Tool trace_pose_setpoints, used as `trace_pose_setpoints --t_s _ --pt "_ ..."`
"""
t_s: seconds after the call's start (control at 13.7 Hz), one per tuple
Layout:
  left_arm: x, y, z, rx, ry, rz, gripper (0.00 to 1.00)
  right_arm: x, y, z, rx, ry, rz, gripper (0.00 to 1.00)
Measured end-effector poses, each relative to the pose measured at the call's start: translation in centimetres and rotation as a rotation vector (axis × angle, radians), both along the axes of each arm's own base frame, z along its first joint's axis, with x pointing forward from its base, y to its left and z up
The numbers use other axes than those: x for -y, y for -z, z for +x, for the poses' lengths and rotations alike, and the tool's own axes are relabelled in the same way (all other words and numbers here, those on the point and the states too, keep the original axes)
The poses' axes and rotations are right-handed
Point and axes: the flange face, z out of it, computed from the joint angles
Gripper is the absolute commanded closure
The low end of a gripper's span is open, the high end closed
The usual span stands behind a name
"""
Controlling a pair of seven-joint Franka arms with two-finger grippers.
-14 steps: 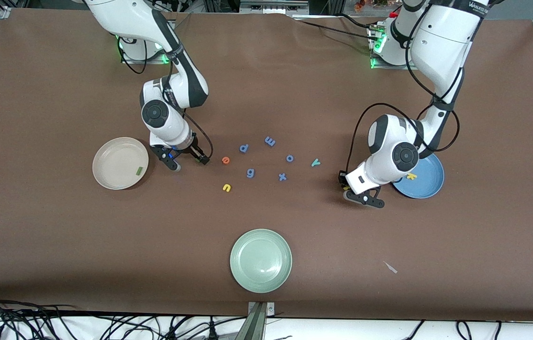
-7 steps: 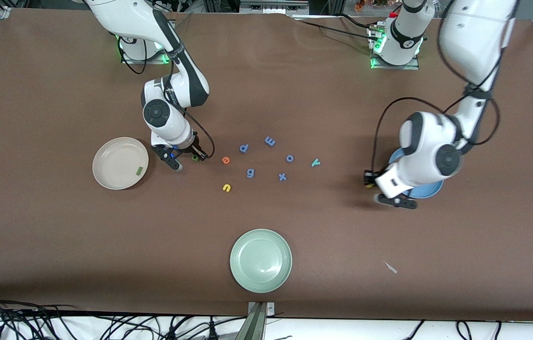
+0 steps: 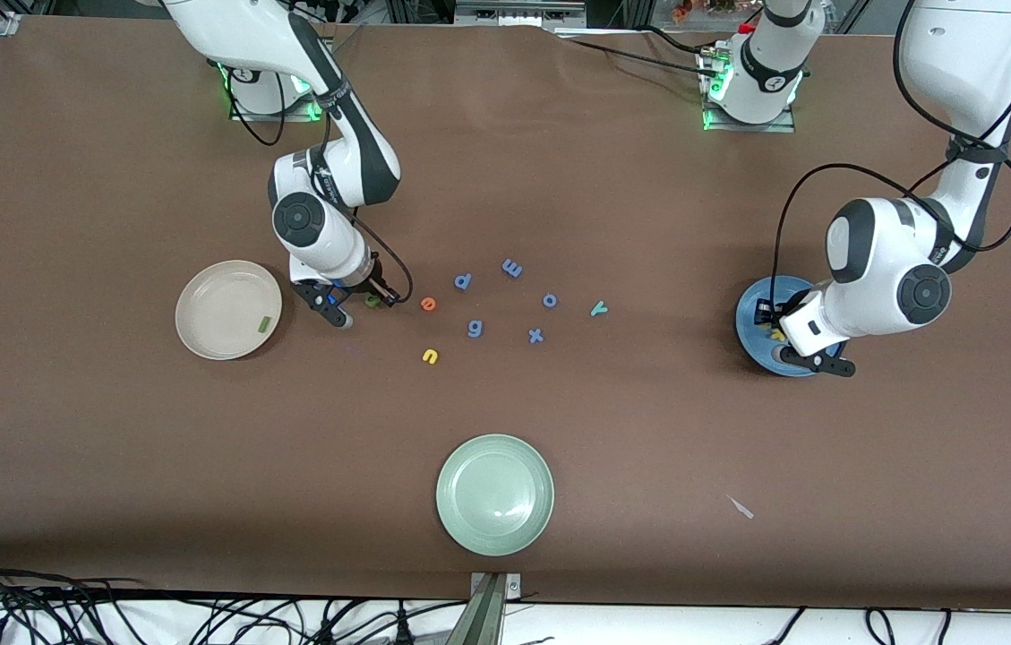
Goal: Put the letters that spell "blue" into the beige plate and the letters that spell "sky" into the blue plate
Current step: 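Drop the p on the beige plate while the left gripper drops s, then grasp the orange e with the right gripper while the left gripper grasps the teal y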
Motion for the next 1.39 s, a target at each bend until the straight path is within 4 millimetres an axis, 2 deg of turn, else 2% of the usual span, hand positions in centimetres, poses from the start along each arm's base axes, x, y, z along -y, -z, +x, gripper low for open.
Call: trace_pose_setpoints --t_s 0.15,0.22,0.29,0.44,0.51,0.58,0.8,0.88,0.95,1.02,1.17,1.39 --pt "0.6 -0.1 0.1 0.011 0.009 -0.001 0.27 0.7 -1.2 1.0 -0.018 -0.036 -0.001 1.00" --pt "0.9 -0.1 0.2 0.020 0.013 -0.002 0.27 2.0 -2.0 1.7 -0.040 -0.080 -0.005 1.00" --pt "1.2 -0.2 0.2 0.025 0.018 -0.002 0.29 4.1 -2.9 2.3 -0.067 -0.145 -0.004 1.00" --pt "2.3 -0.2 0.2 0.032 0.035 -0.008 0.32 9.4 -5.2 3.6 -0.102 -0.251 0.010 1.00" --pt "4.2 -0.4 0.1 0.037 0.053 -0.025 0.32 12.3 -6.1 4.1 -0.122 -0.284 0.020 1.00" --pt "7.1 -0.5 0.0 0.047 0.051 -0.054 0.32 14.7 -6.6 4.3 -0.141 -0.296 0.027 1.00" --pt "18.1 0.3 -1.6 0.117 0.007 -0.110 0.32 20.8 -5.3 3.8 -0.184 -0.307 0.017 1.00" --pt "21.3 1.1 -2.7 0.124 0.002 -0.112 0.32 22.4 -4.6 3.6 -0.198 -0.309 0.012 0.91" --pt "24.0 2.0 -3.7 0.129 0.004 -0.113 0.31 23.5 -3.7 3.4 -0.215 -0.309 0.005 0.54" --pt "25.8 2.7 -4.5 0.132 0.010 -0.115 0.31 24.2 -2.8 3.2 -0.233 -0.305 -0.003 0.28" --pt "26.7 3.7 -4.8 0.133 0.011 -0.115 0.31 24.3 -1.7 3.0 -0.253 -0.310 -0.014 0.00" --pt "26.2 4.0 -4.4 0.135 0.008 -0.111 0.31 23.8 -2.5 3.5 -0.232 -0.342 -0.007 0.00"
